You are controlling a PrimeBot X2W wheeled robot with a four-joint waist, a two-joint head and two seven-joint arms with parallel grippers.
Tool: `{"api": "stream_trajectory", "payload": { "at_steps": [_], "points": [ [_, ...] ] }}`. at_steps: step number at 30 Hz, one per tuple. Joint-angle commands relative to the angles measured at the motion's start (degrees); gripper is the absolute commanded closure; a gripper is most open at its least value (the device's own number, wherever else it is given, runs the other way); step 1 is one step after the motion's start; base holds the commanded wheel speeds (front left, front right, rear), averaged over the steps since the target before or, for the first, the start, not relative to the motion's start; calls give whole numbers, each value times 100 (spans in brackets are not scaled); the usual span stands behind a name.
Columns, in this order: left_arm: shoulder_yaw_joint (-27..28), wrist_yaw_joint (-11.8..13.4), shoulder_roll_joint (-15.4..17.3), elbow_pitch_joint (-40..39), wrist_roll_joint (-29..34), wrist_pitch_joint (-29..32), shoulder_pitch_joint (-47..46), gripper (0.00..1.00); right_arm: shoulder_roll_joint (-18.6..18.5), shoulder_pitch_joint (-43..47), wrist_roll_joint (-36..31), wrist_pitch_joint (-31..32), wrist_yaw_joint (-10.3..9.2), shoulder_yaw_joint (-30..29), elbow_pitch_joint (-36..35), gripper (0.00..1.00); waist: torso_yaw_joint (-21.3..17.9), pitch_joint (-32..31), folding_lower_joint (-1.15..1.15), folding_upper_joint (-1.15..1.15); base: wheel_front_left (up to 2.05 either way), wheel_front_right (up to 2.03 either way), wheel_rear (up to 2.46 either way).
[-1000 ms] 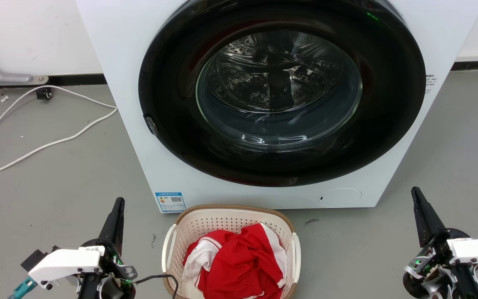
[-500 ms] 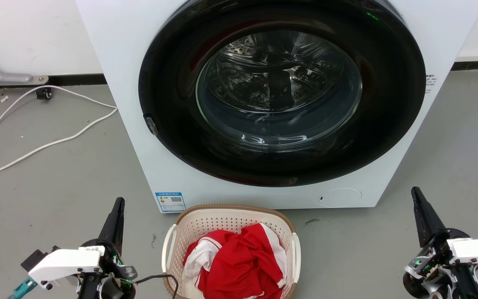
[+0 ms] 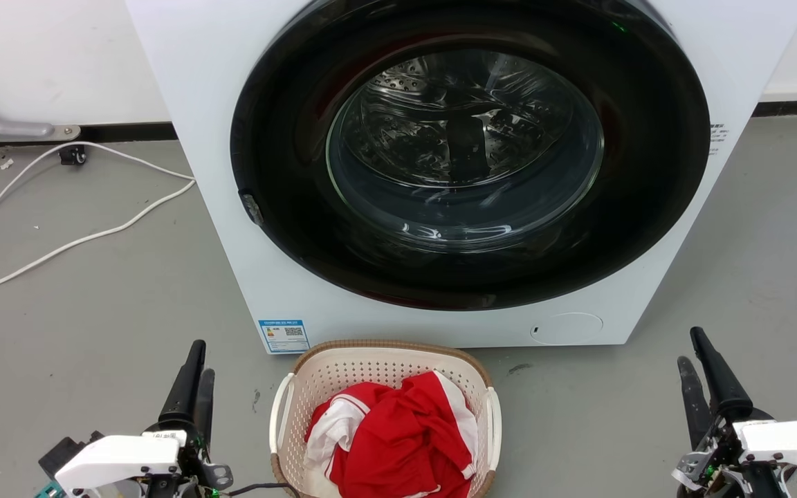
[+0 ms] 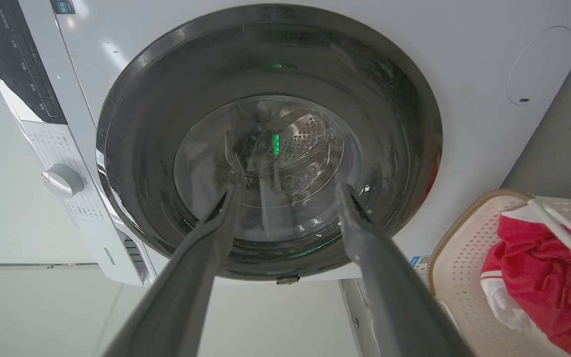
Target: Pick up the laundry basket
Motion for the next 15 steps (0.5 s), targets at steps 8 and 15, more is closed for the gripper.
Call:
{"api": "stream_trajectory", "payload": {
  "at_steps": [8, 15],
  "points": [
    [0, -1, 20, -353, 953, -266, -90, 0, -11, -75, -1358, -270, 0, 186, -482, 0, 4, 13, 0, 0, 0, 0, 0],
    [-53, 109, 22, -538, 1742, -440, -52, 0, -13, -20, -2286, -445, 0, 249, -687, 0, 6, 17, 0, 0, 0, 0, 0]
  ]
}}
